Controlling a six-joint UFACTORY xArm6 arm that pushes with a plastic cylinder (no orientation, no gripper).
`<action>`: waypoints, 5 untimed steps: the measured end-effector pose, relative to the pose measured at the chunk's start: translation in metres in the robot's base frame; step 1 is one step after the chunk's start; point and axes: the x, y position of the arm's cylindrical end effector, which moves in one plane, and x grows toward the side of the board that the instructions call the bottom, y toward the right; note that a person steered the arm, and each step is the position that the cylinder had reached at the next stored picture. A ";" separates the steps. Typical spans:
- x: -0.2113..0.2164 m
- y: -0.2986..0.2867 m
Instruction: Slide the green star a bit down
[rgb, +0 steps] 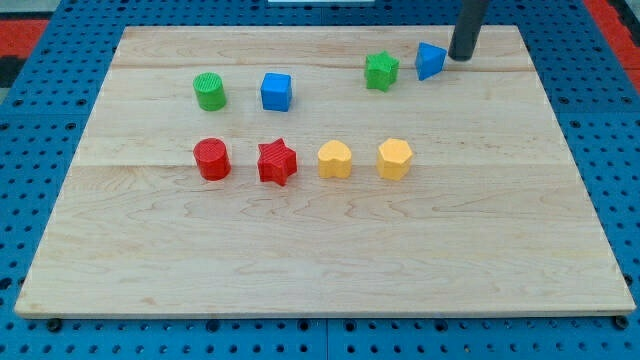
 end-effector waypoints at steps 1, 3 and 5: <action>-0.021 -0.022; 0.014 -0.119; 0.047 -0.111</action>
